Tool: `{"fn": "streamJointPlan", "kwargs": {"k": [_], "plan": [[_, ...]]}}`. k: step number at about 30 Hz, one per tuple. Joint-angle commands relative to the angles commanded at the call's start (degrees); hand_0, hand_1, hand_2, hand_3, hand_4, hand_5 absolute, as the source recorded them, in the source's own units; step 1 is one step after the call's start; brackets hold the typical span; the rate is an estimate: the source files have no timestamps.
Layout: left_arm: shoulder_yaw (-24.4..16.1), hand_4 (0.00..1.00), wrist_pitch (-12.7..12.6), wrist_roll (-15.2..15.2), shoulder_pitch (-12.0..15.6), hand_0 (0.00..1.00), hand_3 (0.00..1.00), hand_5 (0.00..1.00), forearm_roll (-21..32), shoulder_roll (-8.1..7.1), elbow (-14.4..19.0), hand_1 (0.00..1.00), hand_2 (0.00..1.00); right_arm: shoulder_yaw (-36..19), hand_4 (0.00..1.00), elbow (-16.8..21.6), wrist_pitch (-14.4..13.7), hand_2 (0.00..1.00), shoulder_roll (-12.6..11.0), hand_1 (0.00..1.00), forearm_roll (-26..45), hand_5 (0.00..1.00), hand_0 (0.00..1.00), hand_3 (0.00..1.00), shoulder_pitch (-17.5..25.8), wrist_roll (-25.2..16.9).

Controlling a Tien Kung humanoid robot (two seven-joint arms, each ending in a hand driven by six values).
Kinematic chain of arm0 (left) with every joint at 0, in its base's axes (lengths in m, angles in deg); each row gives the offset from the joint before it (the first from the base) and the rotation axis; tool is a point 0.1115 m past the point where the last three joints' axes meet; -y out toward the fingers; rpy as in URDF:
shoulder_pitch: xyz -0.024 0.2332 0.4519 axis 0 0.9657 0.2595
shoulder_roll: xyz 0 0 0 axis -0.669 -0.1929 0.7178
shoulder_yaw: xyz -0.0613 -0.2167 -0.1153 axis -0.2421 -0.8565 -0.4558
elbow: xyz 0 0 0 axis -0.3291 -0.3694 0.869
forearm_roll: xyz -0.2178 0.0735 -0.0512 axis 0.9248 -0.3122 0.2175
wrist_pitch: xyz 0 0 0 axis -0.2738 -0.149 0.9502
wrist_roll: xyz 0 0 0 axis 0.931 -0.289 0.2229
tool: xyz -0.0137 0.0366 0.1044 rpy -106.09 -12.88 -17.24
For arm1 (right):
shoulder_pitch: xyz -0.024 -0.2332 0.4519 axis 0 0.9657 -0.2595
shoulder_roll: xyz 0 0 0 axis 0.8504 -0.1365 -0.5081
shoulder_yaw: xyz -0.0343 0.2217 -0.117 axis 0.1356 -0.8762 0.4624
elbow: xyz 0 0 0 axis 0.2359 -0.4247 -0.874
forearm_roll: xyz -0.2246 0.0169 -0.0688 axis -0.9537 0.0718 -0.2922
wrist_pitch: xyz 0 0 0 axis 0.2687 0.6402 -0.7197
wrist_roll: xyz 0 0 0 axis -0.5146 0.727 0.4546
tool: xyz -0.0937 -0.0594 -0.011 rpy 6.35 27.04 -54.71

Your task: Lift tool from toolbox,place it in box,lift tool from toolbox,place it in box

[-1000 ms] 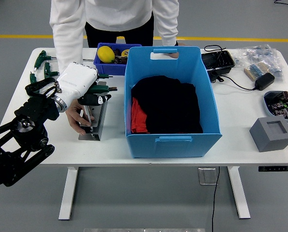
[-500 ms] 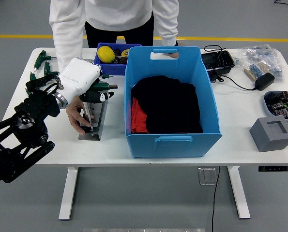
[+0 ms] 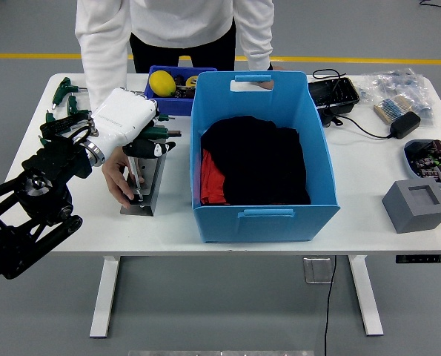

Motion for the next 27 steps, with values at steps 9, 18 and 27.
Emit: {"fn": "streamJointPlan", "kwargs": {"k": [9,18,27], "plan": [[-0.38,0.785,-0.08,-0.37,-0.72,0.071,0.063,0.558,0.00,-0.44,0.41,0.002,0.039,0.40,0.790,-0.06,0.00,0.737,-0.05,0.671,0.07,0.714,0.696,0.583,-0.12,-0.03],[-0.54,0.806,0.13,-0.31,-0.99,0.062,0.062,0.529,0.00,-0.62,0.67,0.002,0.038,0.56,0.789,-0.06,0.00,0.738,-0.10,0.671,0.04,0.711,0.697,0.583,-0.16,-0.07],[-0.07,0.811,0.15,-0.56,-1.61,0.049,0.062,0.530,0.00,-0.92,0.89,0.002,0.038,0.46,0.789,-0.02,-0.01,0.739,-0.13,0.671,0.08,0.711,0.696,0.583,-0.25,-0.10]]}}
